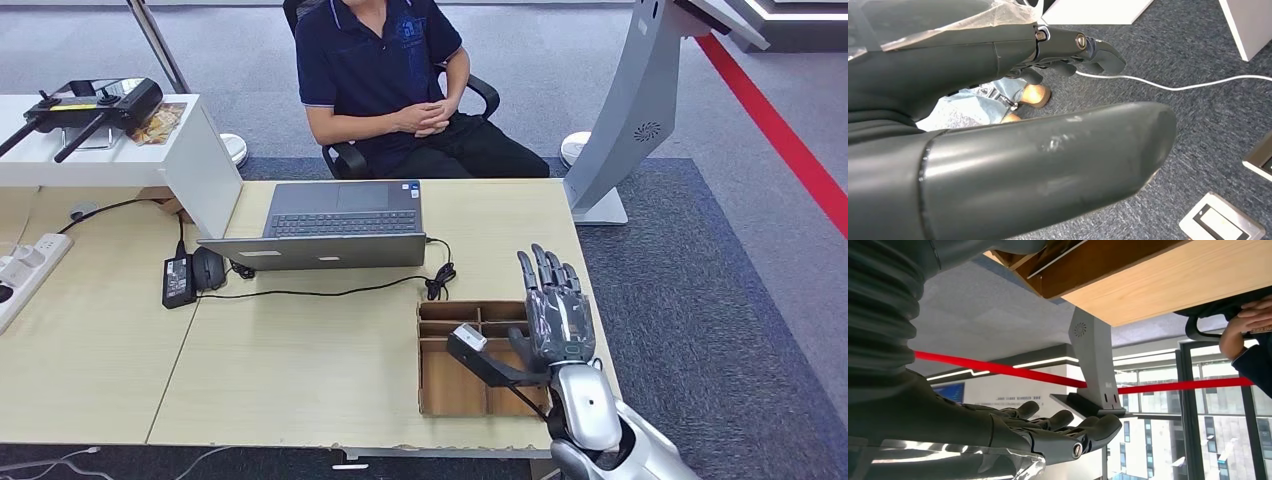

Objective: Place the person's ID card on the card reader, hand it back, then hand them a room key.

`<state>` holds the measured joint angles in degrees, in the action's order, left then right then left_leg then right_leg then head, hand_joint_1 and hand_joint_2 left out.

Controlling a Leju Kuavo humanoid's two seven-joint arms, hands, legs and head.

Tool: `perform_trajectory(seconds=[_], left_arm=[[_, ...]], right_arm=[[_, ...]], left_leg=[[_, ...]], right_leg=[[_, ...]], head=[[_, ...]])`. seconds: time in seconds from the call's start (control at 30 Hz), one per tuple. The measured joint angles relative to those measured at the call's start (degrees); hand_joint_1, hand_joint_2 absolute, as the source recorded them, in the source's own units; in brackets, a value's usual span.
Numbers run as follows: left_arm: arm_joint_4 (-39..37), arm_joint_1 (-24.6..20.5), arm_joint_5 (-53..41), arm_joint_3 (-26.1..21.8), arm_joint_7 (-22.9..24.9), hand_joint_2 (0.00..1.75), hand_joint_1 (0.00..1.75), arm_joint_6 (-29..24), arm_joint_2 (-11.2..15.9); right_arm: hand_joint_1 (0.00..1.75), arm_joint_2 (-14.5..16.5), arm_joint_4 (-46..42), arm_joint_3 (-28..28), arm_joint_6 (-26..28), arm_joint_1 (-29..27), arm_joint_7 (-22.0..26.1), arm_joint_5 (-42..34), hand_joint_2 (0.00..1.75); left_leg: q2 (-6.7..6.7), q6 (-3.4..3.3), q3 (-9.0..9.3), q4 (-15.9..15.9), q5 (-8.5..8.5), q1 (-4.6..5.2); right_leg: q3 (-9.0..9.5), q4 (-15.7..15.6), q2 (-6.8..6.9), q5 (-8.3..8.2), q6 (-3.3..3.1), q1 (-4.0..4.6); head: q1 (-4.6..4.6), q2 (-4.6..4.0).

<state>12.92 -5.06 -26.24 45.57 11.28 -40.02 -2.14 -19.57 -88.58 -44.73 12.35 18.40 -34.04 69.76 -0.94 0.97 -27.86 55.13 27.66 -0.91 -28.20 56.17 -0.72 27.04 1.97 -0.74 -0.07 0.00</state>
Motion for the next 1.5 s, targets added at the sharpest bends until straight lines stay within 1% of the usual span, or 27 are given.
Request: perform_trajectory(seconds=[0.37, 1.03, 1.5], left_arm=[[0.0, 0.0, 0.09, 0.0, 0.0, 0.0, 0.0, 0.0, 0.0], [0.0, 0.0, 0.15, 0.0, -0.04, 0.0, 0.0, -0.02, 0.0], [0.0, 0.0, 0.19, 0.0, -0.07, 0.0, 0.0, -0.02, 0.0]], right_arm=[[0.0, 1.15, 0.25, -1.51, 0.02, 0.38, 0.55, -1.11, 1.75], [0.0, 1.21, 0.54, -2.66, 0.52, 0.91, 0.52, -1.5, 1.75], [0.1, 1.21, 0.56, -2.64, 0.5, 0.93, 0.36, -1.5, 1.75]], left_leg=[[0.0, 0.0, 0.0, 0.0, 0.0, 0.0], [0.0, 0.0, 0.0, 0.0, 0.0, 0.0], [0.0, 0.0, 0.0, 0.0, 0.0, 0.0]], right_leg=[[0.0, 0.0, 0.0, 0.0, 0.0, 0.0], [0.0, 0.0, 0.0, 0.0, 0.0, 0.0], [0.0, 0.0, 0.0, 0.0, 0.0, 0.0]], head=[[0.0, 0.0], [0.0, 0.0], [0.0, 0.0]])
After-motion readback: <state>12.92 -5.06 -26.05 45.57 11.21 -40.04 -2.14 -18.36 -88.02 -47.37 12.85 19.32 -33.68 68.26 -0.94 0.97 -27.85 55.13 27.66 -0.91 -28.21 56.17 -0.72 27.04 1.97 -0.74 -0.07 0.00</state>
